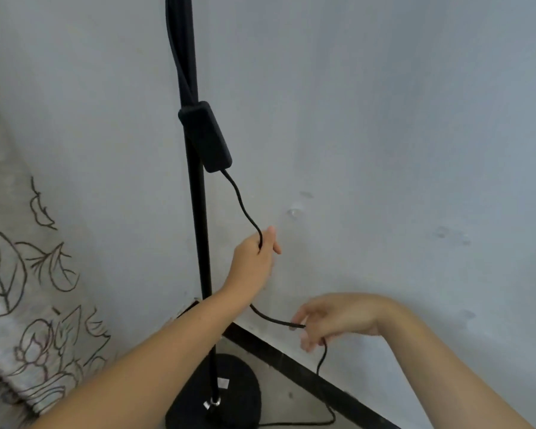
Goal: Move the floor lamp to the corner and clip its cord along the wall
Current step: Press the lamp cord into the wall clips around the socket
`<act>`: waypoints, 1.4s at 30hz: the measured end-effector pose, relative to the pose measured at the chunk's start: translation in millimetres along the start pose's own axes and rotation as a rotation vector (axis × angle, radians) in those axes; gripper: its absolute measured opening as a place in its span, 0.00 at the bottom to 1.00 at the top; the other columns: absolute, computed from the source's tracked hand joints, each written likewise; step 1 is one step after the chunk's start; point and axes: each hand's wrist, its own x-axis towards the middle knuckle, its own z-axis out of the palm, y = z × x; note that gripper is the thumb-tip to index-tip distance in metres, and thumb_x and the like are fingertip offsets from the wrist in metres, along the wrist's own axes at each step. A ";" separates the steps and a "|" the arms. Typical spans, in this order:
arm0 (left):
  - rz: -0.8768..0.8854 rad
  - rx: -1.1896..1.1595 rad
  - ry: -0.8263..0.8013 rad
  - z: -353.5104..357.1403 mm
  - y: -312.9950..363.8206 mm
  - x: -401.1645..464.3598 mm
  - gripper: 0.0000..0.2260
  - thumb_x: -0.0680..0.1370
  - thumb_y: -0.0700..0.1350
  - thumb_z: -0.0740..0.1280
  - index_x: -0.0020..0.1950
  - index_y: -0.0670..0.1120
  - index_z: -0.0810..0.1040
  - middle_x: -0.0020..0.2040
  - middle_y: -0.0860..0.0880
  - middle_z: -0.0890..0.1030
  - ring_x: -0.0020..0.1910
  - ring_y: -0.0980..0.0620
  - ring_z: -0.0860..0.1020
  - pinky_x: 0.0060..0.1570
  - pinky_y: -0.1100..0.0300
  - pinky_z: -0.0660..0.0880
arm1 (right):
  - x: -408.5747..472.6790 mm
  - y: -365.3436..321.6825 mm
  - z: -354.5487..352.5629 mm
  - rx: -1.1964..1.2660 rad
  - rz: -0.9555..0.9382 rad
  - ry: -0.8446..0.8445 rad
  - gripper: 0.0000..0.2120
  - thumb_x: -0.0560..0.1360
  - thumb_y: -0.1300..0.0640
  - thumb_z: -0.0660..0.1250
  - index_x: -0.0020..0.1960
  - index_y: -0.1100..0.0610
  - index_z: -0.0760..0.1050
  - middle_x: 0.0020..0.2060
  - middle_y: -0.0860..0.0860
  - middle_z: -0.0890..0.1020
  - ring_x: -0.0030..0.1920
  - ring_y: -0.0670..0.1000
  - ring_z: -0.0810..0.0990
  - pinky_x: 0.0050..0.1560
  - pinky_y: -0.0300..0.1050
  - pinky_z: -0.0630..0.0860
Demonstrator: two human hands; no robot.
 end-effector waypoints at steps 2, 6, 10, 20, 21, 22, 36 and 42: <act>-0.105 -0.105 -0.006 5.2 0.6 10.4 0.21 0.82 0.55 0.52 0.38 0.42 0.72 0.25 0.48 0.69 0.20 0.55 0.68 0.22 0.60 0.72 | 7.4 -14.7 0.1 0.054 -0.086 0.171 0.14 0.72 0.47 0.69 0.52 0.54 0.76 0.35 0.47 0.81 0.37 0.45 0.82 0.42 0.38 0.80; -0.247 -0.502 0.003 7.4 8.0 34.3 0.23 0.82 0.56 0.49 0.37 0.43 0.71 0.22 0.48 0.70 0.21 0.53 0.69 0.32 0.56 0.79 | 20.5 -31.8 -7.0 0.040 0.029 0.260 0.30 0.73 0.42 0.66 0.71 0.49 0.63 0.58 0.54 0.79 0.37 0.47 0.84 0.31 0.39 0.80; -0.240 -0.853 0.016 18.2 5.2 38.5 0.23 0.81 0.56 0.50 0.34 0.43 0.70 0.20 0.50 0.68 0.20 0.53 0.67 0.28 0.59 0.77 | 35.1 -29.1 -1.6 0.000 -0.124 0.268 0.13 0.76 0.45 0.61 0.56 0.51 0.76 0.52 0.51 0.83 0.46 0.46 0.83 0.52 0.47 0.81; -0.026 -0.325 -0.056 13.3 -15.8 41.3 0.17 0.78 0.46 0.63 0.29 0.49 0.76 0.23 0.50 0.71 0.23 0.54 0.71 0.31 0.60 0.75 | 25.7 -28.5 -18.5 0.150 -0.325 0.930 0.12 0.77 0.53 0.63 0.39 0.48 0.83 0.20 0.44 0.64 0.22 0.43 0.61 0.28 0.37 0.60; -0.009 -0.300 -0.068 12.4 -16.4 40.4 0.17 0.78 0.46 0.63 0.29 0.49 0.76 0.23 0.49 0.69 0.22 0.54 0.70 0.29 0.62 0.74 | 24.8 -31.9 -17.3 0.117 -0.302 0.959 0.11 0.76 0.53 0.63 0.39 0.49 0.82 0.17 0.44 0.64 0.20 0.43 0.63 0.26 0.34 0.60; -0.004 -0.290 -0.072 11.0 -16.7 40.0 0.17 0.78 0.46 0.63 0.29 0.49 0.76 0.23 0.48 0.69 0.22 0.54 0.69 0.27 0.62 0.73 | 24.3 -36.0 -16.0 0.068 -0.275 0.982 0.11 0.76 0.53 0.63 0.39 0.50 0.82 0.16 0.44 0.66 0.19 0.43 0.64 0.24 0.33 0.59; -0.048 -0.703 0.003 12.0 -23.1 57.1 0.07 0.77 0.39 0.65 0.40 0.44 0.79 0.30 0.47 0.78 0.30 0.52 0.78 0.40 0.54 0.80 | 20.8 -80.2 -31.9 -0.309 -0.352 1.295 0.06 0.74 0.54 0.65 0.40 0.52 0.78 0.30 0.44 0.77 0.32 0.42 0.75 0.34 0.39 0.71; -0.088 -0.617 0.100 31.7 -30.0 58.5 0.07 0.78 0.37 0.63 0.41 0.41 0.75 0.31 0.48 0.77 0.31 0.53 0.78 0.40 0.55 0.81 | 26.8 -82.0 -41.5 -0.375 -0.323 1.371 0.06 0.75 0.56 0.64 0.42 0.56 0.76 0.34 0.50 0.82 0.36 0.51 0.79 0.39 0.48 0.77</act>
